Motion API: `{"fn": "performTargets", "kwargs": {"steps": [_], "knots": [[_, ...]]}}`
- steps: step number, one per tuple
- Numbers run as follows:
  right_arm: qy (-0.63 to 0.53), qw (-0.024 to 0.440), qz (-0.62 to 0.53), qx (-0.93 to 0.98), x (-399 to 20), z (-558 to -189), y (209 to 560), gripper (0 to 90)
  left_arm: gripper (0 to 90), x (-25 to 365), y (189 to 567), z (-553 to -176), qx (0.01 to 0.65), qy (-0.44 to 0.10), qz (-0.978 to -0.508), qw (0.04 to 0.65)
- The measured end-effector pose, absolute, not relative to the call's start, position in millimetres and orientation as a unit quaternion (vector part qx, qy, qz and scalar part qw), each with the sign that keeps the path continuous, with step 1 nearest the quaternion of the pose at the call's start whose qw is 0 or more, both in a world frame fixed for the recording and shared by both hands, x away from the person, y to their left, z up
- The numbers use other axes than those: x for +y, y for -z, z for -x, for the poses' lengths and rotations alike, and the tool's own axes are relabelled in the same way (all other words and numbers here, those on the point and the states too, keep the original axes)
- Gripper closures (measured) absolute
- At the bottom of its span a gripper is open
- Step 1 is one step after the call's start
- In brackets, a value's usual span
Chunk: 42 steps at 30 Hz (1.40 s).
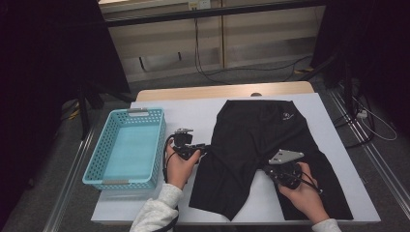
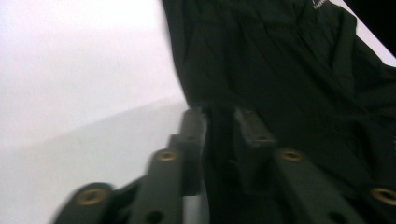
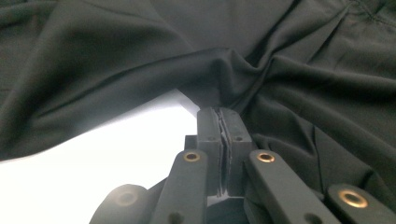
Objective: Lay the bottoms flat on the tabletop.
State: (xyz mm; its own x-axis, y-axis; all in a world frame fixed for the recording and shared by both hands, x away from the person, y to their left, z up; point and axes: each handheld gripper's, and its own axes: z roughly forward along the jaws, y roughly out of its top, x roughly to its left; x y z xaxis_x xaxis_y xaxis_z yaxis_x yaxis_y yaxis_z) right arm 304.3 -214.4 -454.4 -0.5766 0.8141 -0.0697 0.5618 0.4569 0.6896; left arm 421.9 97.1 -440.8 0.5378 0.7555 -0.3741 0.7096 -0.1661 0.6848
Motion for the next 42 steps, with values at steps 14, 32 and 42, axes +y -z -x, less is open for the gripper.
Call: {"fn": "performTargets", "kwargs": {"steps": [14, 32, 42], "knots": [[-0.319, 0.198, -0.411, 0.831, -212.1, -305.0, 455.1, 87.1, 64.2, 67.9, 457.8, -450.5, 0.473, -0.026, -0.781, 0.406], [-0.369, 0.196, -0.394, 0.819, -194.1, -294.0, 436.6, 61.9, 90.0, 86.4, 447.8, -472.2, 0.491, -0.017, -0.768, 0.411], [-0.355, 0.154, -0.374, 0.843, -147.1, -289.2, 457.1, 69.7, 90.0, 80.7, 448.6, -470.8, 0.481, -0.021, -0.773, 0.413]]}}
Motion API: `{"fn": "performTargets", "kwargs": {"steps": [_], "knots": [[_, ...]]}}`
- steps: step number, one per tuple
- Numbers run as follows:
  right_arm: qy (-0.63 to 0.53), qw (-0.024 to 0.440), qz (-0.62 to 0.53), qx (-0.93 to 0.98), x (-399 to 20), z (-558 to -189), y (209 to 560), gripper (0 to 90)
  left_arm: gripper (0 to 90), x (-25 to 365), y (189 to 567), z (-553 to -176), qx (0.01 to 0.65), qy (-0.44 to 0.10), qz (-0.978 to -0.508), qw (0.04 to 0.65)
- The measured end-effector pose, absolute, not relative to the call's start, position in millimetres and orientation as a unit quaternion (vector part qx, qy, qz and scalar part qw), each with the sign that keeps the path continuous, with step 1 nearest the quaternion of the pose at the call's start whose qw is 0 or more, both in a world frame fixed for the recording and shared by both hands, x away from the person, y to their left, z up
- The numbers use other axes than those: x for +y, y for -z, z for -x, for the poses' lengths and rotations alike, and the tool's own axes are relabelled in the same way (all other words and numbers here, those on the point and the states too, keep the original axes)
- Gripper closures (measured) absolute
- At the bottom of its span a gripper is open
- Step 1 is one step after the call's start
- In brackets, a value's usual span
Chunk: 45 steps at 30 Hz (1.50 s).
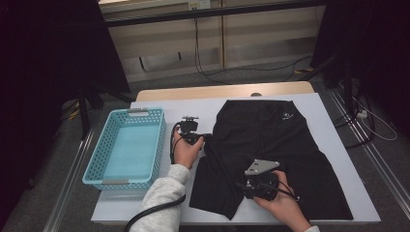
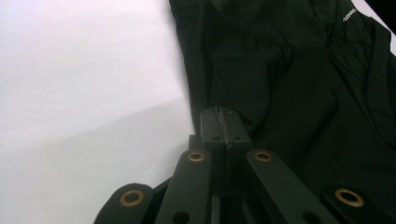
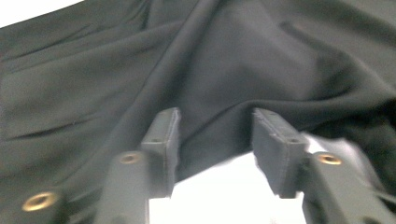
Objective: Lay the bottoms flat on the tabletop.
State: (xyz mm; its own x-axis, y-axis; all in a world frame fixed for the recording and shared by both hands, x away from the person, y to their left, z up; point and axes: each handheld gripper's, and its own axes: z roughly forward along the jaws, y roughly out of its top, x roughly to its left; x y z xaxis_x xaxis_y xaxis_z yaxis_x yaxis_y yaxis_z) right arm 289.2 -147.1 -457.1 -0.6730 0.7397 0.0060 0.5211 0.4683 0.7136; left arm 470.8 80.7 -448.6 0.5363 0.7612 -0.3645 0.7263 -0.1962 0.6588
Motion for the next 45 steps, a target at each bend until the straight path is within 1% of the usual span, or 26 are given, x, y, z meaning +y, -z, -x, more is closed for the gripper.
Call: {"fn": "performTargets", "kwargs": {"steps": [1, 2, 3, 4, 7, 9, 10, 11, 13, 15, 16, 17, 19, 20, 22, 23, 27, 31, 32, 34, 37, 39, 41, 42, 43, 45], "knots": [[-0.355, 0.154, -0.374, 0.843, -147.1, -289.2, 457.1, 69.7, 90.0, 80.7, 448.4, -470.7, 0.480, -0.021, -0.774, 0.413], [-0.355, 0.151, -0.368, 0.846, -146.9, -289.1, 456.4, 80.3, 90.0, 80.1, 448.2, -470.3, 0.483, -0.023, -0.771, 0.416], [-0.355, 0.149, -0.366, 0.847, -147.2, -289.2, 456.4, 84.9, 90.0, 80.2, 447.8, -470.3, 0.482, -0.022, -0.771, 0.415], [-0.356, 0.145, -0.365, 0.848, -148.1, -289.5, 456.1, 87.0, 90.0, 80.3, 447.5, -470.2, 0.483, -0.022, -0.770, 0.416], [-0.357, 0.133, -0.362, 0.851, -154.5, -290.2, 454.1, 87.7, 90.0, 81.2, 446.7, -469.8, 0.481, -0.022, -0.773, 0.414], [-0.360, 0.134, -0.363, 0.849, -163.3, -289.2, 450.1, 87.8, 90.0, 82.9, 446.2, -470.0, 0.481, -0.021, -0.772, 0.415], [-0.357, 0.136, -0.365, 0.849, -176.5, -287.2, 445.5, 87.9, 90.0, 83.6, 445.8, -470.0, 0.483, -0.019, -0.769, 0.418], [-0.357, 0.136, -0.365, 0.849, -176.5, -287.2, 445.5, 87.9, 90.0, 84.5, 445.6, -470.2, 0.480, -0.021, -0.771, 0.418], [-0.356, 0.135, -0.384, 0.841, -191.6, -287.9, 443.8, 87.7, 90.0, 84.6, 446.5, -470.8, 0.476, -0.016, -0.773, 0.420], [-0.359, 0.150, -0.394, 0.833, -201.0, -289.2, 444.2, 86.5, 90.0, 83.8, 447.9, -470.4, 0.471, -0.016, -0.774, 0.424], [-0.366, 0.149, -0.392, 0.831, -202.4, -289.6, 444.6, 83.5, 87.5, 83.0, 448.8, -469.7, 0.470, -0.015, -0.774, 0.424], [-0.368, 0.147, -0.392, 0.830, -201.8, -289.5, 444.9, 79.4, 82.9, 82.1, 449.2, -468.8, 0.467, -0.013, -0.776, 0.424], [-0.364, 0.158, -0.397, 0.827, -199.0, -289.2, 444.4, 68.4, 65.9, 80.9, 448.5, -466.7, 0.461, -0.031, -0.776, 0.429], [-0.368, 0.162, -0.399, 0.824, -198.0, -289.1, 443.2, 65.6, 58.8, 81.4, 447.4, -465.9, 0.461, -0.034, -0.777, 0.428], [-0.374, 0.175, -0.401, 0.818, -196.3, -288.8, 439.3, 57.8, 49.1, 82.5, 444.9, -463.9, 0.459, -0.036, -0.780, 0.424], [-0.376, 0.178, -0.402, 0.816, -194.8, -288.6, 437.4, 55.5, 45.4, 82.8, 443.7, -462.3, 0.458, -0.040, -0.781, 0.423], [-0.375, 0.176, -0.389, 0.823, -183.6, -289.3, 438.3, 53.5, 38.5, 85.3, 440.1, -450.9, 0.444, -0.045, -0.795, 0.410], [-0.366, 0.171, -0.387, 0.829, -180.2, -289.8, 443.5, 53.6, 36.8, 91.0, 440.8, -431.4, 0.430, -0.040, -0.804, 0.409], [-0.363, 0.169, -0.386, 0.831, -179.7, -289.7, 445.1, 54.2, 36.7, 93.4, 441.7, -426.3, 0.430, -0.037, -0.802, 0.413], [-0.360, 0.160, -0.382, 0.836, -178.1, -289.6, 449.2, 58.3, 37.3, 97.9, 445.8, -417.3, 0.431, -0.031, -0.802, 0.412], [-0.353, 0.158, -0.380, 0.840, -176.0, -289.2, 450.8, 60.5, 37.4, 106.5, 453.1, -406.4, 0.427, -0.033, -0.809, 0.404], [-0.342, 0.159, -0.376, 0.847, -174.4, -289.3, 453.2, 64.7, 37.2, 111.8, 456.4, -400.4, 0.421, -0.025, -0.808, 0.411], [-0.347, 0.149, -0.374, 0.847, -174.8, -289.7, 455.1, 79.0, 36.3, 115.0, 455.3, -395.2, 0.420, -0.028, -0.811, 0.407], [-0.344, 0.151, -0.375, 0.847, -175.2, -290.2, 454.5, 83.5, 35.7, 114.9, 455.3, -392.5, 0.417, -0.031, -0.813, 0.405], [-0.340, 0.155, -0.377, 0.848, -175.9, -290.6, 454.0, 87.3, 35.8, 115.0, 455.1, -390.5, 0.407, -0.028, -0.819, 0.405], [-0.341, 0.150, -0.381, 0.846, -179.0, -291.2, 453.5, 88.9, 36.3, 115.7, 453.9, -387.0, 0.406, -0.022, -0.820, 0.403]]}}
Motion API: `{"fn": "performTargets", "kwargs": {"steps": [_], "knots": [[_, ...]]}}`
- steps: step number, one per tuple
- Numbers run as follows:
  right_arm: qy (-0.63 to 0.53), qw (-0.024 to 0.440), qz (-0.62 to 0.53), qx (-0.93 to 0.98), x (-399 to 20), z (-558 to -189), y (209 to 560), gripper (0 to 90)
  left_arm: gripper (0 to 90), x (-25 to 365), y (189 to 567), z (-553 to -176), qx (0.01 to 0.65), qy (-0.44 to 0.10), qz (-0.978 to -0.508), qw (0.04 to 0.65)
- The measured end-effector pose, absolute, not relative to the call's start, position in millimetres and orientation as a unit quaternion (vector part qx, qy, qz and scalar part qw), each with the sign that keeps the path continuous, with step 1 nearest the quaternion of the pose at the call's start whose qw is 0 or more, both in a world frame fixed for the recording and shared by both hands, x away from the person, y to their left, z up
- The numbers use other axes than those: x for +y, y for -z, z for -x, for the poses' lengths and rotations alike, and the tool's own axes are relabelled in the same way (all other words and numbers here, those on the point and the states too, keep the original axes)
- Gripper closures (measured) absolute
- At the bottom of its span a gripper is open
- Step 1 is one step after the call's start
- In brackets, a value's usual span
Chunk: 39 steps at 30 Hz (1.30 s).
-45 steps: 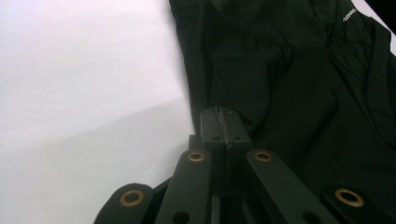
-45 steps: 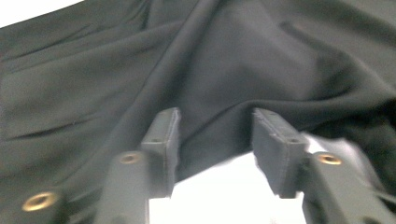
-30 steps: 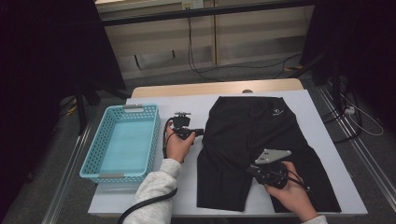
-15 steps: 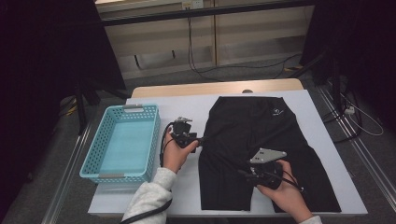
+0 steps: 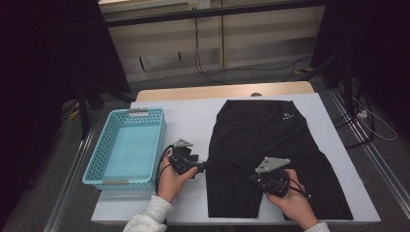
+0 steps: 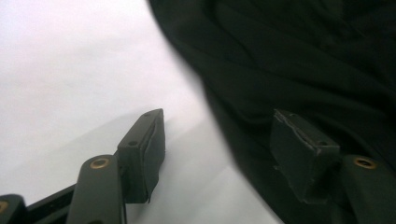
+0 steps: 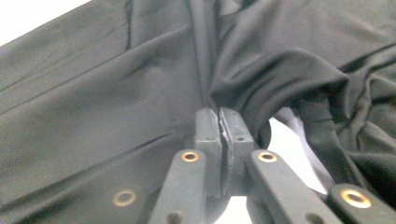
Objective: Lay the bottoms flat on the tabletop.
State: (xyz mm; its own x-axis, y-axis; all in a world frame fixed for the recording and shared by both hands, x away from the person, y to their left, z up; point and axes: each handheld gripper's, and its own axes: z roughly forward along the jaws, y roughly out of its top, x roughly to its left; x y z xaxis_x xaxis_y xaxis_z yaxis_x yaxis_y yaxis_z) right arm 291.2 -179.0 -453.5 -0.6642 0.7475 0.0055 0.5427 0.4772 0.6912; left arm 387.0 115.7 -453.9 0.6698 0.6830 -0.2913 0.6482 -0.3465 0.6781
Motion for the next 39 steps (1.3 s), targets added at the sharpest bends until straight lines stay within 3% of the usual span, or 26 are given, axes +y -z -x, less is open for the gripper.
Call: {"fn": "performTargets", "kwargs": {"steps": [7, 11, 18, 21, 33, 34, 36, 39], "knots": [[-0.342, 0.148, -0.394, 0.840, -192.9, -287.2, 451.5, 88.8, 41.0, 112.9, 454.3, -371.8, 0.391, -0.015, -0.829, 0.399], [-0.342, 0.150, -0.398, 0.838, -198.0, -286.0, 451.0, 87.0, 53.4, 105.9, 453.4, -363.6, 0.381, -0.001, -0.838, 0.391], [-0.339, 0.149, -0.395, 0.841, -199.2, -285.6, 451.6, 85.1, 84.3, 105.2, 453.9, -362.9, 0.408, 0.022, -0.832, 0.375], [-0.338, 0.150, -0.396, 0.841, -199.9, -285.8, 451.6, 81.5, 89.9, 104.0, 453.5, -363.5, 0.418, 0.033, -0.827, 0.374], [-0.357, 0.157, -0.390, 0.834, -198.2, -282.4, 445.1, 53.3, 89.2, 120.9, 442.1, -363.0, 0.436, 0.055, -0.815, 0.377], [-0.360, 0.159, -0.390, 0.833, -197.6, -282.2, 443.7, 51.6, 84.5, 121.3, 441.3, -363.7, 0.432, 0.047, -0.817, 0.380], [-0.367, 0.163, -0.389, 0.829, -197.0, -282.4, 440.9, 48.0, 65.1, 121.7, 439.6, -369.1, 0.430, 0.026, -0.811, 0.395], [-0.373, 0.162, -0.391, 0.825, -197.3, -283.1, 440.0, 44.8, 48.5, 118.3, 441.3, -382.9, 0.432, 0.007, -0.803, 0.410]]}}
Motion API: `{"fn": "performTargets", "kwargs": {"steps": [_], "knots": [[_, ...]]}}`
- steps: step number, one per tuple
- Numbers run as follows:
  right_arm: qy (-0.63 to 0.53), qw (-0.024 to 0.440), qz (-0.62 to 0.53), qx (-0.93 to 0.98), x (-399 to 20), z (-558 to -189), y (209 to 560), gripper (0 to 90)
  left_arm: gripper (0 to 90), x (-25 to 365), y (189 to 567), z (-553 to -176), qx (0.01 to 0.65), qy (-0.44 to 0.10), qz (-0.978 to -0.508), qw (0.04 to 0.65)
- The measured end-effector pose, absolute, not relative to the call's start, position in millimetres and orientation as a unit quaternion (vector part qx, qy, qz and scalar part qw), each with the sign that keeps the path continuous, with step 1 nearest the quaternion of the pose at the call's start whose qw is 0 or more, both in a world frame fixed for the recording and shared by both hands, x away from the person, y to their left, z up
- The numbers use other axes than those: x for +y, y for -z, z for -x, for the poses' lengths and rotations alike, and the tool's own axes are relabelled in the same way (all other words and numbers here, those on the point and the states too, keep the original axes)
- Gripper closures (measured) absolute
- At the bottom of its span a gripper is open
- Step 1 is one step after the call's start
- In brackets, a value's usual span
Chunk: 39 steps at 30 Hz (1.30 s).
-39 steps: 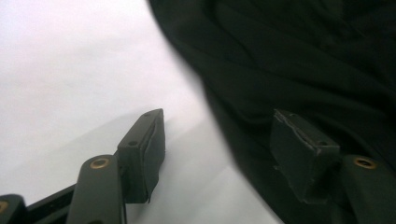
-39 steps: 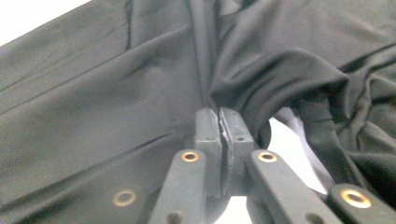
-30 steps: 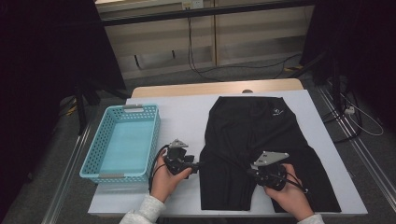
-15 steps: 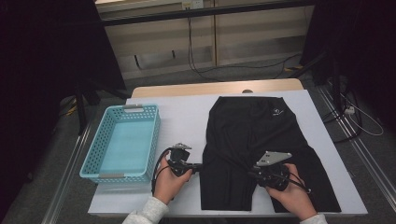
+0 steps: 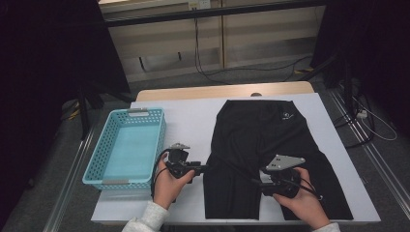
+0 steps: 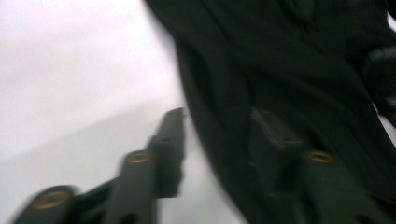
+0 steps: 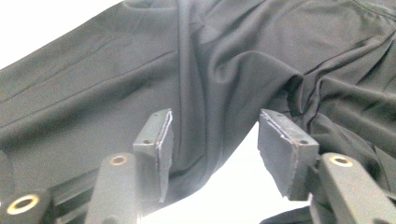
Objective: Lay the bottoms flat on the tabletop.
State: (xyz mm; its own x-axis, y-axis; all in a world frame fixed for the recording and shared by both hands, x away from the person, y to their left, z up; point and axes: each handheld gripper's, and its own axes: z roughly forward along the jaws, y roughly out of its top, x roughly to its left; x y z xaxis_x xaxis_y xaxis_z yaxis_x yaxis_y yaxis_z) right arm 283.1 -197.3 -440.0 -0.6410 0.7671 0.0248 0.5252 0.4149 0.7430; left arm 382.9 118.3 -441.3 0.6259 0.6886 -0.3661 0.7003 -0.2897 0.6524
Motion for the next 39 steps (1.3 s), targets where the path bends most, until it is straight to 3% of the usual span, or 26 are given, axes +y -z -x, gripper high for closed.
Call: {"fn": "performTargets", "kwargs": {"steps": [3, 6, 20, 22, 25, 32, 36, 39], "knots": [[-0.372, 0.161, -0.396, 0.824, -198.1, -284.1, 442.3, 41.0, 37.5, 111.8, 445.1, -400.5, 0.434, -0.022, -0.799, 0.415], [-0.371, 0.161, -0.396, 0.824, -198.6, -284.9, 443.5, 40.0, 34.2, 103.1, 449.8, -421.6, 0.437, -0.038, -0.798, 0.415], [-0.376, 0.155, -0.384, 0.829, -194.1, -283.6, 443.0, 37.0, 37.7, 61.9, 458.0, -485.9, 0.454, -0.048, -0.791, 0.409], [-0.376, 0.156, -0.387, 0.827, -195.7, -283.7, 442.7, 36.7, 39.9, 54.7, 456.7, -489.9, 0.448, -0.057, -0.800, 0.395], [-0.377, 0.158, -0.390, 0.825, -197.5, -284.5, 442.5, 36.6, 50.1, 45.5, 454.1, -493.4, 0.462, -0.051, -0.800, 0.380], [-0.376, 0.155, -0.390, 0.826, -198.1, -285.1, 443.2, 36.6, 79.0, 45.4, 454.5, -500.5, 0.491, -0.041, -0.787, 0.370], [-0.376, 0.155, -0.389, 0.826, -197.5, -285.8, 443.4, 36.6, 88.9, 51.9, 455.5, -502.0, 0.510, -0.022, -0.776, 0.371], [-0.376, 0.154, -0.387, 0.828, -196.3, -286.2, 443.3, 36.6, 90.0, 55.9, 455.7, -503.3, 0.519, -0.007, -0.768, 0.374]]}}
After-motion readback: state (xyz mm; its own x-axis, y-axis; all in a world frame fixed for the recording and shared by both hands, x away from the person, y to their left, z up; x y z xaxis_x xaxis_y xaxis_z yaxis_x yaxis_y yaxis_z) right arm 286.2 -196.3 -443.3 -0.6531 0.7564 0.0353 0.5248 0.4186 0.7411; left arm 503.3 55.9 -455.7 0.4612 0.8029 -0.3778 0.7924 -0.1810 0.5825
